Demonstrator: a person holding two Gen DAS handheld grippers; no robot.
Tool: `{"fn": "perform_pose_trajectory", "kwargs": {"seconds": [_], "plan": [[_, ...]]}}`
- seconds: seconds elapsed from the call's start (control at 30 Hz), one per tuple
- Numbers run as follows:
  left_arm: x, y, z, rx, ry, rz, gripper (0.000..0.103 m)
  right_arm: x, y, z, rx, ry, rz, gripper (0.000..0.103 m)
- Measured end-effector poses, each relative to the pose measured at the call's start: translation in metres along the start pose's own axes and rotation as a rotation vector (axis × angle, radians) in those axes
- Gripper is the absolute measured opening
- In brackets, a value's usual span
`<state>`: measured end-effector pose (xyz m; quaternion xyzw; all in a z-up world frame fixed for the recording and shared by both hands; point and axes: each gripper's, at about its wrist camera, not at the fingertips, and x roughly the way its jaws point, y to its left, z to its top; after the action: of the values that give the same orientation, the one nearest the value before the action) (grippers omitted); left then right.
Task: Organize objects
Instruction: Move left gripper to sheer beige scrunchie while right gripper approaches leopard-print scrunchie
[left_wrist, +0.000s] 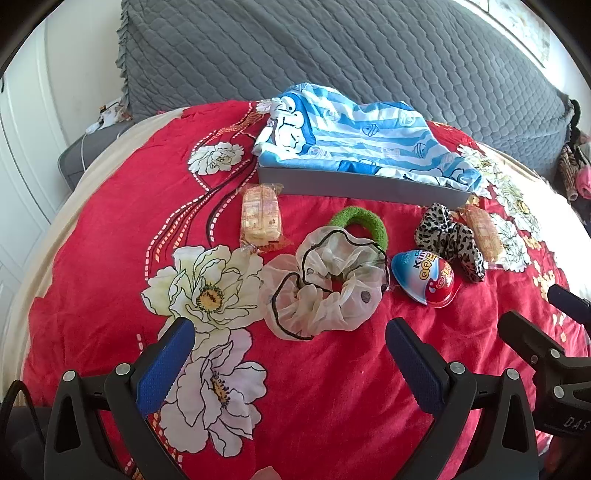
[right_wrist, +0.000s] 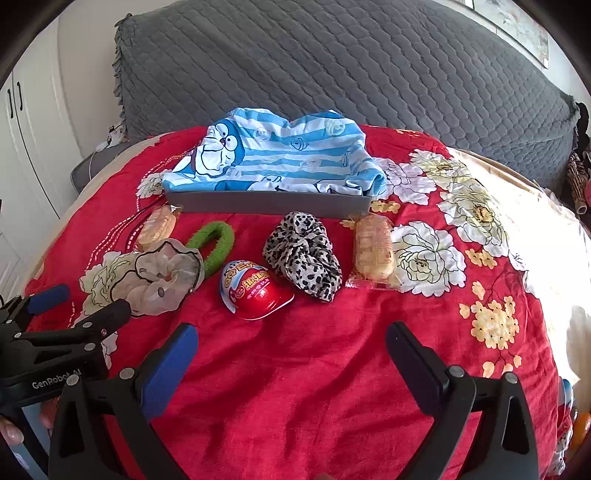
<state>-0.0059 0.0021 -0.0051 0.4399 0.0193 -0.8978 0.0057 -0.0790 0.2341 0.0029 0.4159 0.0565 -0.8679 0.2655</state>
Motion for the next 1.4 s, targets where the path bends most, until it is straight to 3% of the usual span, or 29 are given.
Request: {"fn": "perform_pose_trajectory", "kwargs": {"seconds": [0.97, 1.4], "plan": [[0.046, -0.005, 0.017, -0.022, 0.018, 0.002, 0.103, 0.047, -0.022, 0.039, 0.056, 0.063, 0.068, 0.102], [0.068, -0.004, 0.019, -0.039, 0.041, -0.006, 0.103, 0.084, -0.027, 0.043, 0.051, 0.136, 0.088, 0.083]]}}
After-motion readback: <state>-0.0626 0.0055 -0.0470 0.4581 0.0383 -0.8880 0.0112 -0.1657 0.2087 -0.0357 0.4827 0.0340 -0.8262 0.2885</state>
